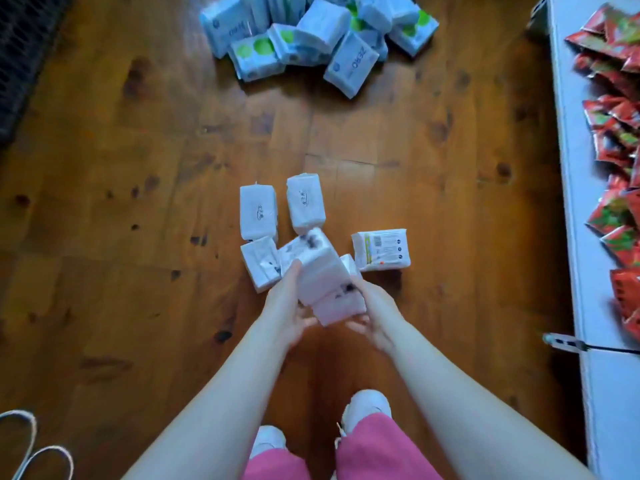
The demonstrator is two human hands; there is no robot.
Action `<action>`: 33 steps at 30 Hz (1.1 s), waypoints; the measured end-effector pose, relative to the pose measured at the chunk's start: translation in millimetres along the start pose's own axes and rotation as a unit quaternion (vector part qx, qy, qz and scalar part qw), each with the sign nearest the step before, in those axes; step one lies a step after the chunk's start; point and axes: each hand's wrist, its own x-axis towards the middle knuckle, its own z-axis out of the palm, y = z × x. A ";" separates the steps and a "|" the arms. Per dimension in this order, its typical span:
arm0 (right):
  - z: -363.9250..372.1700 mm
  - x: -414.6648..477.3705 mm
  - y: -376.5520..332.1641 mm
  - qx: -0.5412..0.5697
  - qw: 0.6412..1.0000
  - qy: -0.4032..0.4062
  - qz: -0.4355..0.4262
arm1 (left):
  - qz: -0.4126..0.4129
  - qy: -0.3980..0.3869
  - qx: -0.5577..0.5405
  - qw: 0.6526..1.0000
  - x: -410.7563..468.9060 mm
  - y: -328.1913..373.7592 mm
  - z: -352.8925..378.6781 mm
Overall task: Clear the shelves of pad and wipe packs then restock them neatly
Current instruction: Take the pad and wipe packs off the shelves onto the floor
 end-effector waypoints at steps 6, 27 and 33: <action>10.0 -36.9 -24.7 -0.002 1.000 -0.018 0.007 | 0.074 0.074 0.173 0.979 -25.9 5.2 4.9; -212.8 -516.8 -161.3 0.215 0.954 0.106 -0.180 | 0.208 -0.117 0.355 0.904 -477.1 62.9 171.5; -330.4 -627.1 -190.4 0.267 0.900 0.149 -0.312 | 0.272 -0.294 0.387 0.831 -589.1 20.7 318.3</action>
